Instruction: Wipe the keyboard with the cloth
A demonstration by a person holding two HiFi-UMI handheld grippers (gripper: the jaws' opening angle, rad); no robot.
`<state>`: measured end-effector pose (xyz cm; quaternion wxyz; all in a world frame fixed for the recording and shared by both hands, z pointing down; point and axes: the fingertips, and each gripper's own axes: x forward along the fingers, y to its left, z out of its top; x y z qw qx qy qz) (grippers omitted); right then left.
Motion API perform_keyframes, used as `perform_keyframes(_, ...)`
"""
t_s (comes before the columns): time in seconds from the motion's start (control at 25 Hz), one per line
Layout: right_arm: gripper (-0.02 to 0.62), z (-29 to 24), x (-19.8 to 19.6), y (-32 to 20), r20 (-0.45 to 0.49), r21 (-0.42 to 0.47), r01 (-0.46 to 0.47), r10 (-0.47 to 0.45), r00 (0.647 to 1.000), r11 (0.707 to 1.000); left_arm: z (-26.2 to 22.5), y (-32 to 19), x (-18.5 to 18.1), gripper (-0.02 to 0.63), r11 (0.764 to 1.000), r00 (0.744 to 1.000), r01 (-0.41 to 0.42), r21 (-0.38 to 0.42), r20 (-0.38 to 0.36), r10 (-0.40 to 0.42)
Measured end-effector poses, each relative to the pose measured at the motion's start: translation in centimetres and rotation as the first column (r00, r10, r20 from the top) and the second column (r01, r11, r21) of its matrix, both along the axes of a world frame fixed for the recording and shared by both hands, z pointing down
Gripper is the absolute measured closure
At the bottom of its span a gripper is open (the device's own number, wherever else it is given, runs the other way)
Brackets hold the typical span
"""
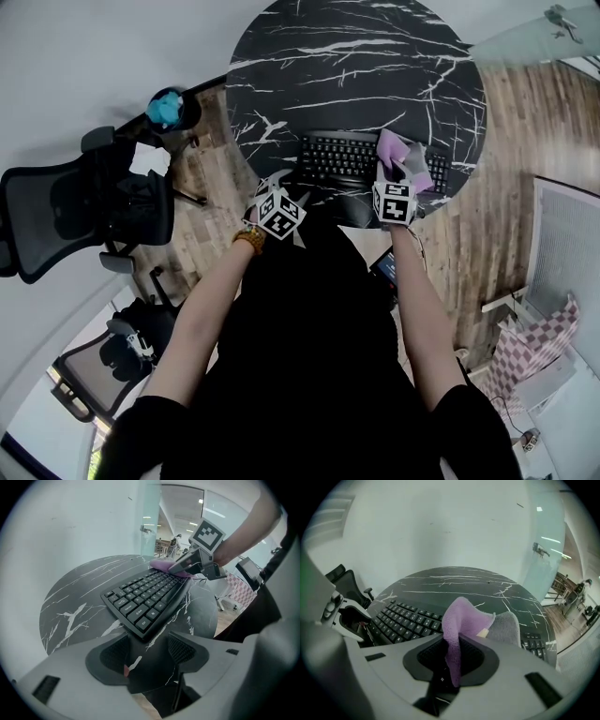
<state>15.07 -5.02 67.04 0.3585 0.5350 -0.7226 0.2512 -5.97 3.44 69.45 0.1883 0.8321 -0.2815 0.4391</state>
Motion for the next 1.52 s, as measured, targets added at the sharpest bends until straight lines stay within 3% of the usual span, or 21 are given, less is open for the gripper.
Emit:
perform_keyframes(0.32, 0.511, 0.0, -0.7, -0.1, -0.045, 0.006, 0.055, -0.055, 0.997, 0.998, 0.0, -0.1, -0.2, 0.350, 1.000, 1.000, -0.002, 0.005, 0.002, 0.002)
perform_keyframes(0.52, 0.511, -0.1, -2.5, 0.7, -0.096, -0.005, 0.195, -0.195, 0.976, 0.981, 0.0, 0.3, 0.0, 0.350, 1.000, 1.000, -0.001, 0.000, -0.002, 0.001)
perform_keyframes(0.72, 0.511, -0.2, -2.8, 0.6, -0.130, 0.003, 0.226, -0.224, 0.966, 0.974, 0.0, 0.1, -0.1, 0.350, 1.000, 1.000, -0.002, 0.000, 0.003, 0.002)
perform_keyframes(1.04, 0.511, -0.1, -4.3, 0.8, -0.187, 0.009, 0.376, -0.367, 0.911, 0.927, 0.0, 0.0, -0.1, 0.350, 1.000, 1.000, -0.002, 0.001, 0.002, 0.002)
perform_keyframes(1.24, 0.512, -0.1, -4.9, 0.9, -0.190, 0.013, 0.388, -0.379, 0.906, 0.922, 0.0, 0.1, -0.1, 0.350, 1.000, 1.000, -0.001, -0.002, 0.005, 0.001)
perform_keyframes(1.52, 0.512, -0.2, -5.4, 0.8, -0.233, 0.010, 0.481, -0.466, 0.854, 0.877, -0.1, 0.0, -0.1, 0.350, 1.000, 1.000, -0.004, 0.003, 0.003, 0.004)
